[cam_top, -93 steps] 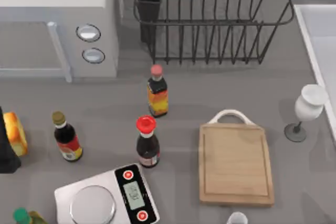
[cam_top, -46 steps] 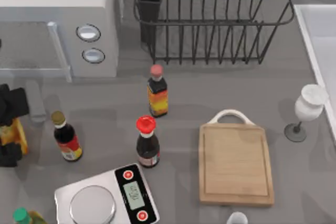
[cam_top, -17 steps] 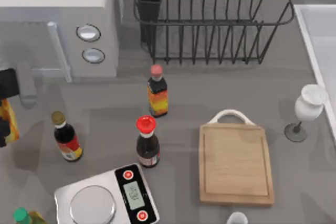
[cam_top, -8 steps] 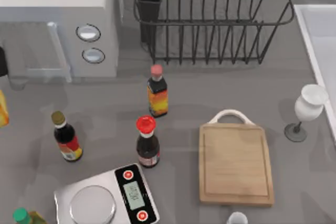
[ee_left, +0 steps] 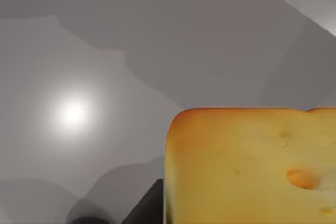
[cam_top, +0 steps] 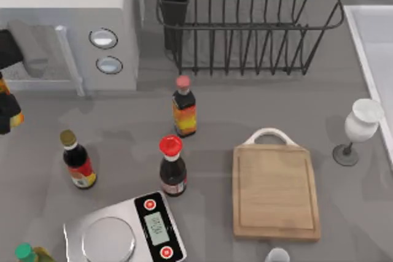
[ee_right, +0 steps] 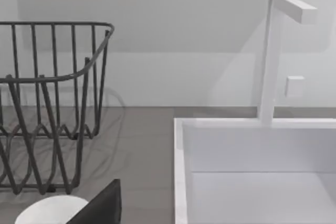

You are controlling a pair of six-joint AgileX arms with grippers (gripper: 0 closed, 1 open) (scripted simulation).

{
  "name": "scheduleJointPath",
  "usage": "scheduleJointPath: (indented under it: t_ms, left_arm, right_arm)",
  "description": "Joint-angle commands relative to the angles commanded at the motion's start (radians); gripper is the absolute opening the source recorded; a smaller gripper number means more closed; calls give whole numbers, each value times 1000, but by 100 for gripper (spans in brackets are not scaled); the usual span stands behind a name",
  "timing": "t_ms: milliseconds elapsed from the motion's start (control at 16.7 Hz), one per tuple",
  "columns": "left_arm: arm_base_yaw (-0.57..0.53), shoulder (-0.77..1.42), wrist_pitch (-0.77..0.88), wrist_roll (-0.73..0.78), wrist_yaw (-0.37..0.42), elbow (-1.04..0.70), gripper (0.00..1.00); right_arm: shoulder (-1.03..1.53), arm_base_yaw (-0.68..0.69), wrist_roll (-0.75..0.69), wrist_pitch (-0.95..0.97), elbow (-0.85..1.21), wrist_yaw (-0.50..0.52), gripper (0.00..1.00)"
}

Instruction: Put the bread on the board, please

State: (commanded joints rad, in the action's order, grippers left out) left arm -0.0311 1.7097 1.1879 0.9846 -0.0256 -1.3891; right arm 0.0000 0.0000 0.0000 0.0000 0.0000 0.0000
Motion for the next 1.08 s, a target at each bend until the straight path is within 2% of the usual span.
scheduleJointPath:
  t_ms: [240,420,780,1080]
  left_arm:
    - [-101,2,35,-365,-27,-117,0]
    - [-194,25,61,-697,-44,-223,0]
    - [-392,140,96,-1453,-50,-451,0]
    - [-563,293,122,-2098,-22,-627,0]
  right_arm:
    - [0,0,0,0,0,0,100]
    - [0,0,0,0,0,0,100]
    - [0,0,0,0,0,0,100]
    - [0,0,0,0,0,0,100]
